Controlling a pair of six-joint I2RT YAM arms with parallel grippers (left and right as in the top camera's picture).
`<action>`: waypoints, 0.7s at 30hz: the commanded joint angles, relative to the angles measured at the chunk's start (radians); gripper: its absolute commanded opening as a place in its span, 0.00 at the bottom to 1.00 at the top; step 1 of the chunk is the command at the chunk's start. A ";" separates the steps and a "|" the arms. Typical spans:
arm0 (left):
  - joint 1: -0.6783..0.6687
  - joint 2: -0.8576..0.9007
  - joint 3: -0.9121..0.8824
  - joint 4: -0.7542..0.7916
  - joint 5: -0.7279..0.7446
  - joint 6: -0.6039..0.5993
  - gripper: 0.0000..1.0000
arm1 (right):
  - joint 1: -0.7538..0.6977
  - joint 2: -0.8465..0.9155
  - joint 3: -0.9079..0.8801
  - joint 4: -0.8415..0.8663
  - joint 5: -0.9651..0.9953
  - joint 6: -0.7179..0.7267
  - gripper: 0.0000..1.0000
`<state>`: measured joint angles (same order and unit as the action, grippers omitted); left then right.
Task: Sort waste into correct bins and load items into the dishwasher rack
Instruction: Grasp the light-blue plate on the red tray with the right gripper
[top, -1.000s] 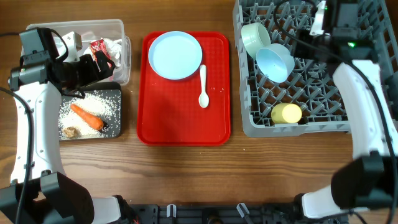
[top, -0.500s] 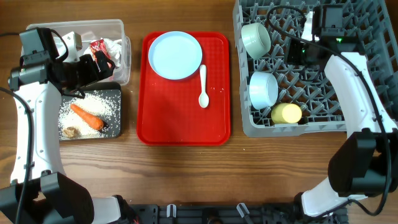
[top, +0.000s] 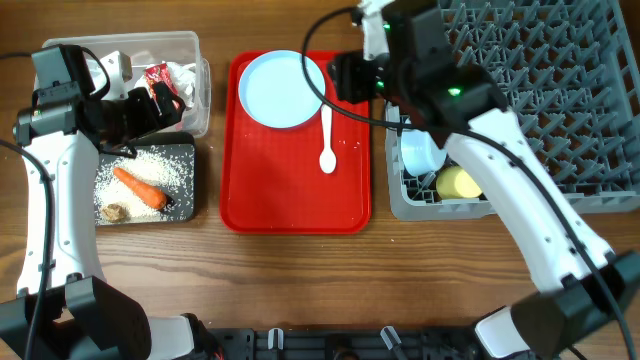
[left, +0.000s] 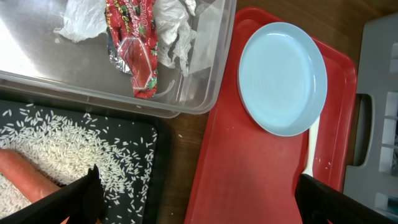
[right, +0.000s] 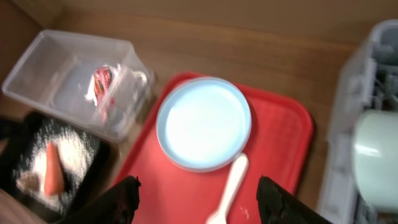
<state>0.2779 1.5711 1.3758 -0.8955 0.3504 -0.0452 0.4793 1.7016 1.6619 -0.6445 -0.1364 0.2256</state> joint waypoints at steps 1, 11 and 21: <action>0.006 0.002 0.014 0.000 0.016 0.015 1.00 | 0.026 0.163 0.019 0.072 0.016 0.101 0.63; 0.006 0.002 0.014 0.000 0.016 0.015 1.00 | 0.058 0.480 0.019 0.162 0.009 0.328 0.54; 0.006 0.002 0.014 0.000 0.016 0.015 1.00 | 0.062 0.575 0.019 0.158 -0.010 0.379 0.50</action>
<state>0.2779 1.5711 1.3758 -0.8955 0.3504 -0.0456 0.5362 2.2429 1.6745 -0.4854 -0.1310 0.5812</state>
